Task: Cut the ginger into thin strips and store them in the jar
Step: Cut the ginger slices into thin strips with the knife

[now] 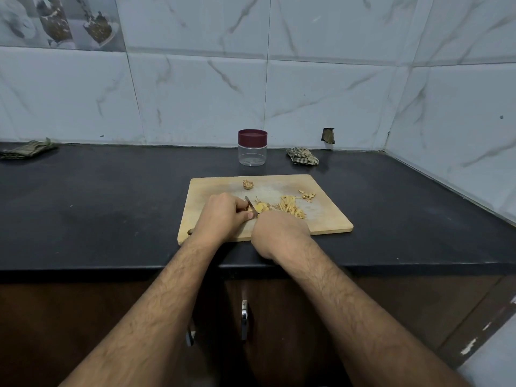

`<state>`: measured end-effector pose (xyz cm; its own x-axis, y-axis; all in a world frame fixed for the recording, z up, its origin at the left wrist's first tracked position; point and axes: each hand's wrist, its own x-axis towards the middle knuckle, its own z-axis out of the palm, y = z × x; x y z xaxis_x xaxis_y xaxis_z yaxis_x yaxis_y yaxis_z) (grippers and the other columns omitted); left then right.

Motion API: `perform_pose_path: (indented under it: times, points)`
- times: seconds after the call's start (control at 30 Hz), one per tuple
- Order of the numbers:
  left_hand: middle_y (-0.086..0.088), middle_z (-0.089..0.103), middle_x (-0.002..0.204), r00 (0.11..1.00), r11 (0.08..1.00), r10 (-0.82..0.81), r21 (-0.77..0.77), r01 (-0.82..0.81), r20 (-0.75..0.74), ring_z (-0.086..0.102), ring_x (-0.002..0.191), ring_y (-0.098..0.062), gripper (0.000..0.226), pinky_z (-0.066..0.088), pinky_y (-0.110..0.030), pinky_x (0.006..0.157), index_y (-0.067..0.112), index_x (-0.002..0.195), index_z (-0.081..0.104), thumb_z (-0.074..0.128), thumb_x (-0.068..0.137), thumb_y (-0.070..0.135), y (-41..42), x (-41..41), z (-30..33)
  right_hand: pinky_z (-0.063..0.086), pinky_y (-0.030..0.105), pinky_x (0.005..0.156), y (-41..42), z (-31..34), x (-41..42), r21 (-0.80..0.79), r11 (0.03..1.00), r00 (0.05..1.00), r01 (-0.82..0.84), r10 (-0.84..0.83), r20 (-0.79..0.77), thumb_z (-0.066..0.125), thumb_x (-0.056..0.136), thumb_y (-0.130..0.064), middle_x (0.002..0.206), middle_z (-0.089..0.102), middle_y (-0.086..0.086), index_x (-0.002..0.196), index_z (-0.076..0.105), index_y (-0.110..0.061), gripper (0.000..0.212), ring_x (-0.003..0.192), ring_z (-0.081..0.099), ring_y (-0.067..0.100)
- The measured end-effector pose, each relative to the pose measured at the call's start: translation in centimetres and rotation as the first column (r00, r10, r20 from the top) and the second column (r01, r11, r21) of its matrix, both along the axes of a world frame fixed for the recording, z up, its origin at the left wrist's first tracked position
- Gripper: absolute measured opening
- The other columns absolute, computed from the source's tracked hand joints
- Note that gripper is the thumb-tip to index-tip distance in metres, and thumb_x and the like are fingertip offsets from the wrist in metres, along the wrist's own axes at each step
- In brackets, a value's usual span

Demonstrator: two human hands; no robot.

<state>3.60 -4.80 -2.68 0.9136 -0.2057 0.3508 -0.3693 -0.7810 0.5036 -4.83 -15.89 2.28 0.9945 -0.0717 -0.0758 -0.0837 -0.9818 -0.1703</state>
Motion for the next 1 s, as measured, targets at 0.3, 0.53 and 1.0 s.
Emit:
perform_pose_path:
  times: [0.3,0.53,1.0]
  points:
    - [-0.007,0.075,0.088,0.999,1.000,-0.003,0.009,0.002,0.035,0.066,0.086,-0.021,0.014,0.050,-0.035,0.076,0.016,0.093,0.079,0.070,0.088,0.025,-0.1,0.4,-0.5,0.052,0.034,0.073,0.3,0.8,1.6,0.005,1.000,0.997,-0.023,0.024,-0.078,0.047,0.095,-0.008,0.074,0.052,0.003,0.117,0.060,-0.009,0.026,0.065,0.053,0.020]
    - [-0.009,0.075,0.095,0.999,0.999,0.036,0.024,-0.036,0.007,0.067,0.094,-0.024,0.018,0.050,-0.038,0.081,0.014,0.095,0.079,0.071,0.088,0.028,-0.2,0.1,-0.2,0.043,0.023,0.044,-0.2,0.8,0.5,0.052,0.999,0.991,0.009,-0.002,-0.133,0.045,0.094,-0.006,0.062,0.060,0.004,0.118,0.057,-0.004,0.027,0.040,0.054,0.015]
    - [-0.009,0.074,0.106,0.997,0.997,0.062,0.057,-0.060,-0.040,0.064,0.102,-0.025,0.028,0.049,-0.035,0.087,0.009,0.105,0.076,0.070,0.090,0.031,-0.3,-0.6,0.6,0.045,0.034,0.063,-2.0,-0.6,-2.2,0.005,1.000,0.995,-0.013,0.013,-0.102,0.046,0.095,-0.010,0.075,0.051,0.004,0.090,0.046,-0.013,0.006,0.065,0.053,0.021]
